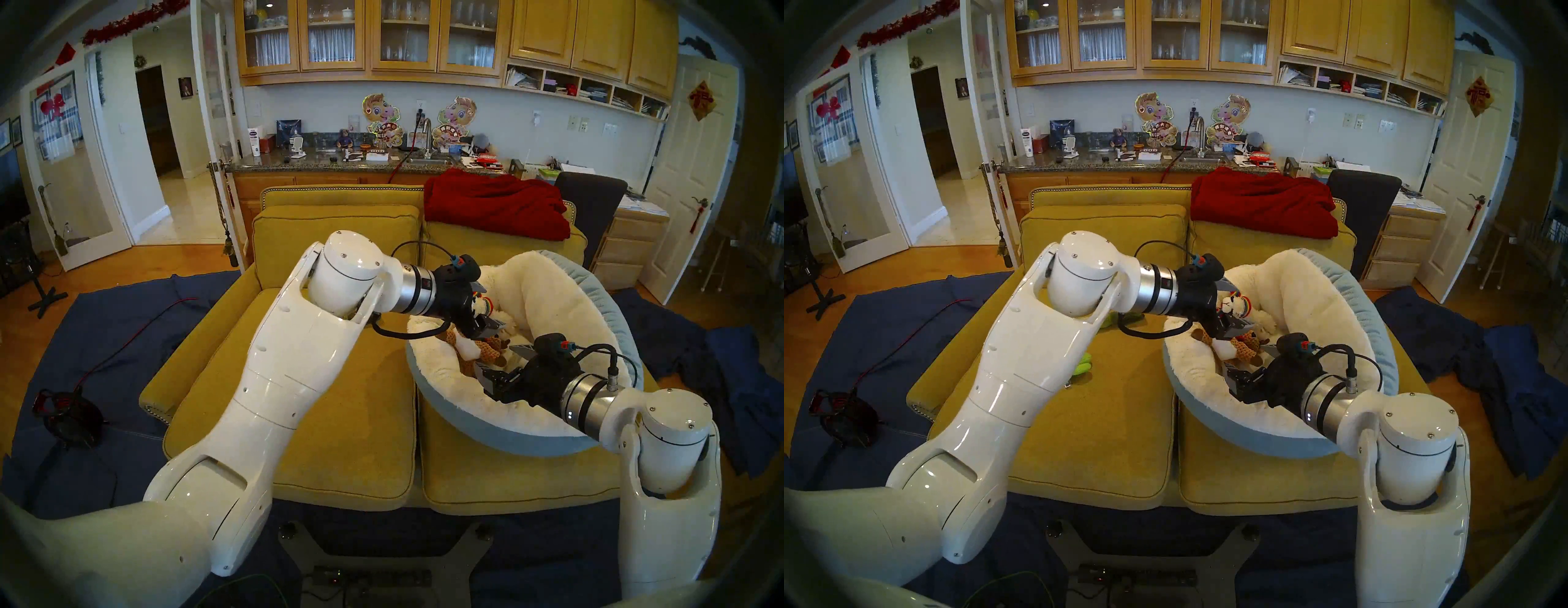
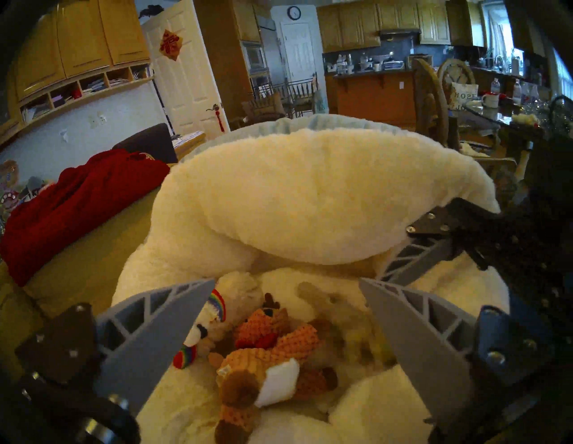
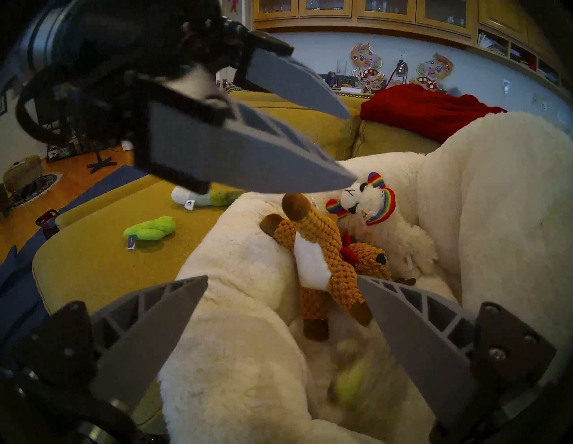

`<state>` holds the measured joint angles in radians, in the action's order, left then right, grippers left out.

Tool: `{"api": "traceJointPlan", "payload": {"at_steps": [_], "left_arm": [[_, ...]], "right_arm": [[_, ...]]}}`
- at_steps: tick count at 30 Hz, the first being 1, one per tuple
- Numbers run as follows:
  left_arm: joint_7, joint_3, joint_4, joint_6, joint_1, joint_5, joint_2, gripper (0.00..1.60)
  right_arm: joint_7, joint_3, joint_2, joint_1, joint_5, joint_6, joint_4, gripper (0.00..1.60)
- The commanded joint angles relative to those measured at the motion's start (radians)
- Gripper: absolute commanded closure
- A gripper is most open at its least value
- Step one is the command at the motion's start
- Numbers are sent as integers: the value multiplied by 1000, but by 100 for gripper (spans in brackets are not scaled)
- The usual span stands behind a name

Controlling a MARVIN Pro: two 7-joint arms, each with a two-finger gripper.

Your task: Put toys into dog bed

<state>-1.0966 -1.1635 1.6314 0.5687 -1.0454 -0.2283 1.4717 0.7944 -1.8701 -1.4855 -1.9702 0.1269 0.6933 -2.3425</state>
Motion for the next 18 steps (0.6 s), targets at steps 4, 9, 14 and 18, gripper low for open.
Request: {"api": "traceJointPlan", "payload": {"at_steps": [4, 9, 14, 18], "left_arm": [[-24, -105, 93, -7, -46, -3, -140, 0], [-33, -165, 100, -11, -75, -1, -192, 0], [-33, -217, 76, 8, -86, -9, -230, 0], [-5, -206, 78, 24, -99, -64, -264, 0]], "right_arm": [[0, 2, 1, 12, -1, -4, -29, 0], [-1, 2, 1, 12, -1, -4, -29, 0], [-1, 2, 1, 12, -1, -4, -30, 0], [-1, 2, 1, 12, -1, -4, -30, 0]]}}
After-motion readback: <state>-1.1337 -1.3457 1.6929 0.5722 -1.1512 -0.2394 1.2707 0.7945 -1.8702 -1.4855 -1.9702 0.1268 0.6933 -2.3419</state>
